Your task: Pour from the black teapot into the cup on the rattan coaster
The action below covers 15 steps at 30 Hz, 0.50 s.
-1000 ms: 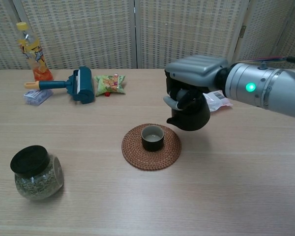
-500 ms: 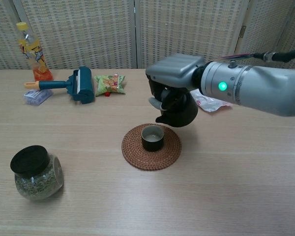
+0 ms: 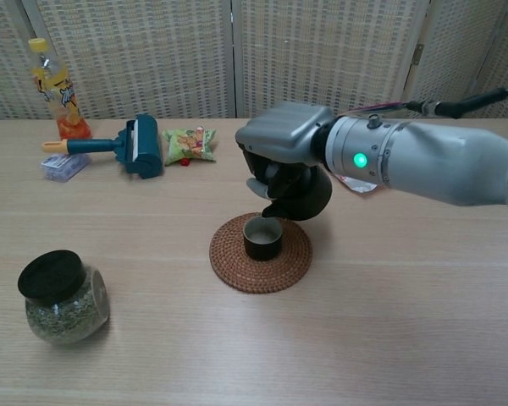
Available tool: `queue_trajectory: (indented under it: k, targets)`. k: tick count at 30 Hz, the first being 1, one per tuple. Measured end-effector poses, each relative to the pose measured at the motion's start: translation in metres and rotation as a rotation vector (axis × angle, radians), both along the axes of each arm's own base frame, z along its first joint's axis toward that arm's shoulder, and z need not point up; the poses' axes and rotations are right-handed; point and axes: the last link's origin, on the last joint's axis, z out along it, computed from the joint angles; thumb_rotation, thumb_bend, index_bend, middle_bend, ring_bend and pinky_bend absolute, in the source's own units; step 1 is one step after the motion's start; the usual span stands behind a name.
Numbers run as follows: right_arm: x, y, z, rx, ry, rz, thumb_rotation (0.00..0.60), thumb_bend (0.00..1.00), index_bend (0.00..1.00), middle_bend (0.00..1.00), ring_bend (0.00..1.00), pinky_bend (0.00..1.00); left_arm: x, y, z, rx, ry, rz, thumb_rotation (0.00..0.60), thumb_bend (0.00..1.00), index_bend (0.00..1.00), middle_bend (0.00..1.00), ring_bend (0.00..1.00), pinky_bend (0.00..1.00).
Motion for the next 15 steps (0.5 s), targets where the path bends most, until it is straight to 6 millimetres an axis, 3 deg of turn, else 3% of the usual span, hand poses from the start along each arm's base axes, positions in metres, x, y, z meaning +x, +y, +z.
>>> queue_trajectory:
  k: [15]
  targets:
    - [0.0059, -0.0001, -0.0041, -0.022, 0.050, 0.049, 0.476, 0.57, 0.97, 0.88, 0.77, 0.36, -0.0020, -0.0024, 0.0001, 0.003, 0.000, 0.004, 0.600, 0.18, 0.34, 0.29, 0.30, 0.20]
